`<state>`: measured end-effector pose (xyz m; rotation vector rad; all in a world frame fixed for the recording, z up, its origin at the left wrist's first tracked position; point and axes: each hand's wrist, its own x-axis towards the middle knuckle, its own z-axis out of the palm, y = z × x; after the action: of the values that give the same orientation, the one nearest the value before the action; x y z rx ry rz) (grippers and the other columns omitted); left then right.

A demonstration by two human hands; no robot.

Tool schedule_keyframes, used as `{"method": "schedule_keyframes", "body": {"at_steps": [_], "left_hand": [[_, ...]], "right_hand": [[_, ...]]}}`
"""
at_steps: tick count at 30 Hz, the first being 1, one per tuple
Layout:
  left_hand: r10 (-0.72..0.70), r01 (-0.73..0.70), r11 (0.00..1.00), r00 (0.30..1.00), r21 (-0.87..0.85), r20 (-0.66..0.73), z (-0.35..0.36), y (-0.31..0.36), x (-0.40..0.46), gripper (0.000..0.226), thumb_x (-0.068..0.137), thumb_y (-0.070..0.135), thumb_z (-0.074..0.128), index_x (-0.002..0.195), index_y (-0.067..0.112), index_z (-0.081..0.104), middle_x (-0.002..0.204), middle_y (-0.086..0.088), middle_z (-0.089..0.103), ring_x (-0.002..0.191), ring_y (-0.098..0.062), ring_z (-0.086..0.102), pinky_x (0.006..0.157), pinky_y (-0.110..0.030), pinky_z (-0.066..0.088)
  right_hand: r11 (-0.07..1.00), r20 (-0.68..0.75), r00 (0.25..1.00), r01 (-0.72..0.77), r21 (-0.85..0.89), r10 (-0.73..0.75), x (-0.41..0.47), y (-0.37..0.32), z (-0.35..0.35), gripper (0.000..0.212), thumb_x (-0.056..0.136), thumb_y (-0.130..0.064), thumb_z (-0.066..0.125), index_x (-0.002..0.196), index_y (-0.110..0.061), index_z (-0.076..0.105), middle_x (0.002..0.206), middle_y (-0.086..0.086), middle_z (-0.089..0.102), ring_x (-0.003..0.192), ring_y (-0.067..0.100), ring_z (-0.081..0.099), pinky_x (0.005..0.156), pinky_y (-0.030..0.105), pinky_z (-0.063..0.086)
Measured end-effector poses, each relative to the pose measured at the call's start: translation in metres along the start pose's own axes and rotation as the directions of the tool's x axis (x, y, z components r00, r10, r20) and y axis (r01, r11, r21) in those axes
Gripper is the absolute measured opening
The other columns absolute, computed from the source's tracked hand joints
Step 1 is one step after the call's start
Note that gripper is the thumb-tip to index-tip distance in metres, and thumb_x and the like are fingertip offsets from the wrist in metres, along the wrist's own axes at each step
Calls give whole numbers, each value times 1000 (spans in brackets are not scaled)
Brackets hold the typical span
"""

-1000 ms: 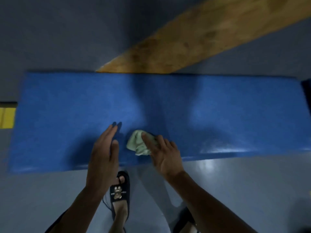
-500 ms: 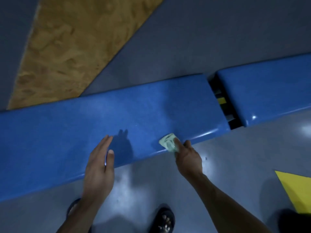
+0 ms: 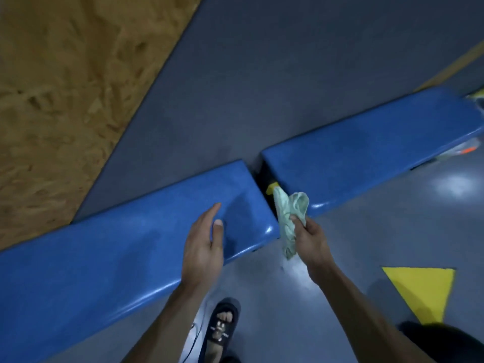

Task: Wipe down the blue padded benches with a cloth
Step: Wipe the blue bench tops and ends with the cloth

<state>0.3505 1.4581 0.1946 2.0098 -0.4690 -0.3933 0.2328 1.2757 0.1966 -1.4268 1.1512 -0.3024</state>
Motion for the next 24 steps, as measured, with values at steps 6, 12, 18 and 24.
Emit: {"method": "schedule_keyframes", "body": {"at_steps": [6,12,18,24], "left_hand": [[15,1,983,996,-181,84,62,95,47,36,103,38,47,138,31,54,130,16,62,122,4,55,106,-26,43],[64,-31,975,987,-219,145,132,211,72,32,101,27,54,133,27,58,115,10,69,98,0,63,80,-5,43],[135,-59,952,962,-302,239,237,363,73,32,87,54,52,114,40,63,98,8,72,87,-15,70,82,-25,53],[263,-97,914,881,-394,394,343,523,53,21,92,43,62,108,31,69,99,5,75,89,-13,72,87,-44,56]], "right_hand": [[970,8,997,-71,233,71,19,-72,-82,21,101,-25,53,105,-18,72,94,-2,78,88,13,73,80,30,55],[966,-70,997,4,260,15,26,-126,-190,22,102,-19,51,85,-13,63,54,-11,62,47,0,55,45,14,42],[952,-109,985,159,263,-134,42,-191,-343,16,101,-11,51,102,-13,67,70,-10,68,61,3,60,54,15,46],[928,-80,932,360,97,-353,55,-253,-486,22,95,-3,53,108,-17,64,85,-8,67,78,9,61,71,22,50]]}}
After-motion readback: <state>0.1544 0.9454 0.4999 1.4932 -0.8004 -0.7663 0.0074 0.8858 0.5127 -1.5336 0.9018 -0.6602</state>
